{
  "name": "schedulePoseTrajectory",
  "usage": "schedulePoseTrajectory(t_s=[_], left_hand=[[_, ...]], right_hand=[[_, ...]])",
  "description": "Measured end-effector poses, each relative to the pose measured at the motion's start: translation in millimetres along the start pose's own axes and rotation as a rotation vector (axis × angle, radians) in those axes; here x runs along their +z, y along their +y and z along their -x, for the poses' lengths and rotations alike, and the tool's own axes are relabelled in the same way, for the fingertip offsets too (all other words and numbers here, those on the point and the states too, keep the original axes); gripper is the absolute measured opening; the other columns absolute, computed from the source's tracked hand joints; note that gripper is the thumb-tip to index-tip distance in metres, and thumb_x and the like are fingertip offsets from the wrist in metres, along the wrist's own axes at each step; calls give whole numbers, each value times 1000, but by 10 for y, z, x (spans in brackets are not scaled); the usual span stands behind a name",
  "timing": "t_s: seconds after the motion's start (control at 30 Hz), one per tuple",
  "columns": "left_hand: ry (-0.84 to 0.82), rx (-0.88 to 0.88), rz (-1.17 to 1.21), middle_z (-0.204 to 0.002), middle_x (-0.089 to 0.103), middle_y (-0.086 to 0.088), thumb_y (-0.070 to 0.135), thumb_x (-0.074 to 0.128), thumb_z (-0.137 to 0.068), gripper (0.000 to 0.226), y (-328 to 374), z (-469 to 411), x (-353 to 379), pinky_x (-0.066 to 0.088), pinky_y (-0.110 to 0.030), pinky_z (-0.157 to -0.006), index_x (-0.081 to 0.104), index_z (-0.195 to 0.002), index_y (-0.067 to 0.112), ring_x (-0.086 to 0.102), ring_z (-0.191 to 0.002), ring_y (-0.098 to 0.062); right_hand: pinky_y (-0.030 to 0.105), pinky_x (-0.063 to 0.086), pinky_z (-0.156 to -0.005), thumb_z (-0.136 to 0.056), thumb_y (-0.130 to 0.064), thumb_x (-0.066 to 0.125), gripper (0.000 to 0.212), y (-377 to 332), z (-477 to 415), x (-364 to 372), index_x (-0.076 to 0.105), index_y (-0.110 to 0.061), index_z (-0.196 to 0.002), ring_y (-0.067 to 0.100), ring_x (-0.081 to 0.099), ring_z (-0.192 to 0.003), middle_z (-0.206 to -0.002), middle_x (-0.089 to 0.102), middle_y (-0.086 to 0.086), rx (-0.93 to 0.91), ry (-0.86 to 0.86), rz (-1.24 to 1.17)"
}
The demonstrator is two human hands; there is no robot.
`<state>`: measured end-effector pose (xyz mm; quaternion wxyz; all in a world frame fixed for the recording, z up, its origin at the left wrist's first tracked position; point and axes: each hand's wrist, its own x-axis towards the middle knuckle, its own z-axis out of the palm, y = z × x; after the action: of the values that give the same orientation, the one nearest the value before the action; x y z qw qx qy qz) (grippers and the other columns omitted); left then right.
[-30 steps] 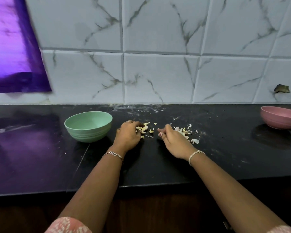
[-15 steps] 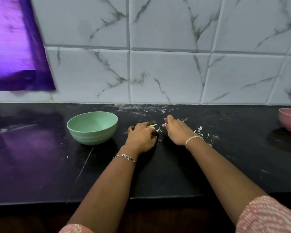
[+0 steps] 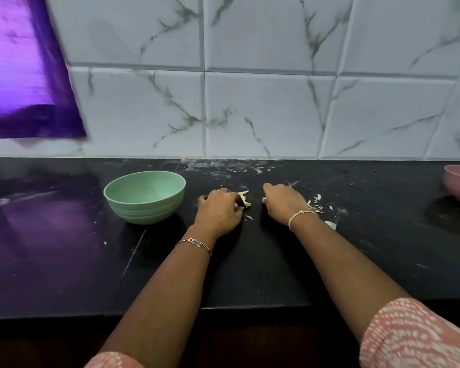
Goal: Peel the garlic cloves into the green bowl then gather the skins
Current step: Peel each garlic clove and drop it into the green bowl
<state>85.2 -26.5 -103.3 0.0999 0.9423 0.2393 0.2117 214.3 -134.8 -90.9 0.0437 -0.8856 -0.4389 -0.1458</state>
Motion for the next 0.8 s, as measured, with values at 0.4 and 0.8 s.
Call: schedulePoseTrajectory(t_s=[0.4, 0.8], left_hand=[[176, -102, 319, -114, 60, -4, 15, 54, -90, 26, -2, 187, -106, 47, -44, -93, 67, -111, 24, 56, -109, -25], [231, -148, 377, -101, 69, -2, 19, 55, -88, 24, 10, 360, -135, 53, -39, -82, 64, -110, 22, 63, -96, -23]], right_hand=[[34, 53, -85, -82, -22, 78, 16, 223, 238, -646, 77, -13, -95, 19, 68, -86, -87, 74, 4, 86, -98, -545], [11, 50, -61, -91, -15, 67, 15, -110, 323, -1003, 62, -14, -77, 4, 62, -58, -70, 68, -2, -49, 131, -799]])
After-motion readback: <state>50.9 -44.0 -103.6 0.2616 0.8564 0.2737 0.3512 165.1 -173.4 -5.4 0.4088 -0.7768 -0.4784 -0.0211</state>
